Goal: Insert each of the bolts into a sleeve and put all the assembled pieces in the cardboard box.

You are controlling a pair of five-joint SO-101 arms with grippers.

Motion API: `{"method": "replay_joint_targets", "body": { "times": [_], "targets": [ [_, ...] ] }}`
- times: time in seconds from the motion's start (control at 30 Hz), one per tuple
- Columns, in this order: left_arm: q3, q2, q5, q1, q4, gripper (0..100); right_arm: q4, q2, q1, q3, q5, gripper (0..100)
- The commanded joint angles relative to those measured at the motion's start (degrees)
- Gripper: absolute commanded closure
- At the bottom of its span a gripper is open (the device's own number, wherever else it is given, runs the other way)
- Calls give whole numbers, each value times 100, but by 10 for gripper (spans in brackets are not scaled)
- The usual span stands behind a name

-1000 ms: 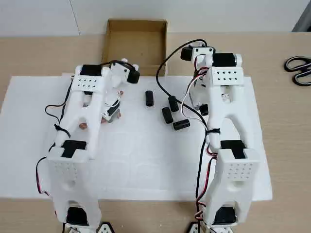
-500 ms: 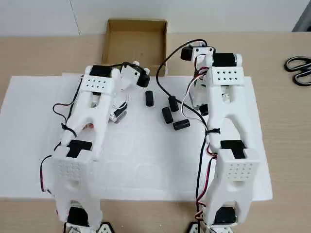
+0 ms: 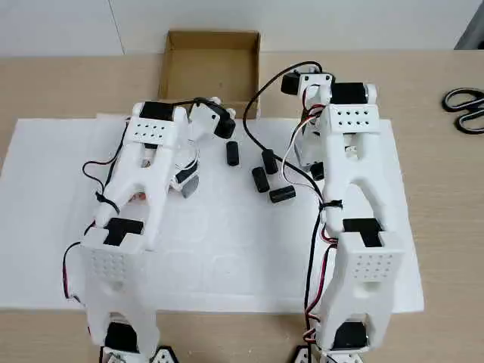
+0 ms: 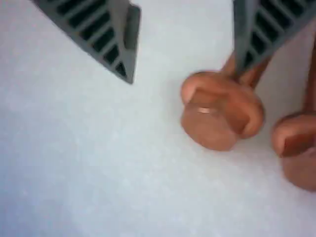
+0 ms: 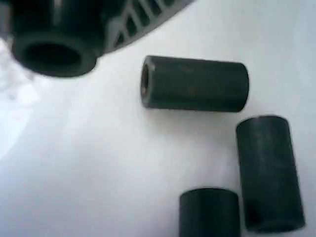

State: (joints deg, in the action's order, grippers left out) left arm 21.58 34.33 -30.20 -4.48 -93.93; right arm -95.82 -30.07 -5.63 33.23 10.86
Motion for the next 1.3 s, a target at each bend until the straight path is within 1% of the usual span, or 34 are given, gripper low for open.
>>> {"method": "replay_joint_targets", "body": {
  "times": [0.0,0.13,0.33,0.7,0.97,1.03,1.1,1.13,1.27],
  "targets": [
    [145,-26,-158,0,44,870,-66,470,13,35,18,995],
    [163,-35,-413,105,35,870,-66,470,13,35,18,995],
    [189,-79,-897,141,-229,870,-66,470,4,35,18,995],
    [409,26,-1196,114,-281,870,-66,470,4,35,18,995],
    [444,765,-1196,88,-308,873,-66,470,4,35,18,995],
    [444,774,-1196,79,-308,909,-66,470,4,35,18,995],
    [470,774,-1196,35,-316,980,-66,470,4,35,18,995],
    [532,774,-1187,9,-369,999,-66,470,4,35,18,995],
    [840,765,-1160,-167,-642,995,-66,470,4,35,18,995]
  ]
}}
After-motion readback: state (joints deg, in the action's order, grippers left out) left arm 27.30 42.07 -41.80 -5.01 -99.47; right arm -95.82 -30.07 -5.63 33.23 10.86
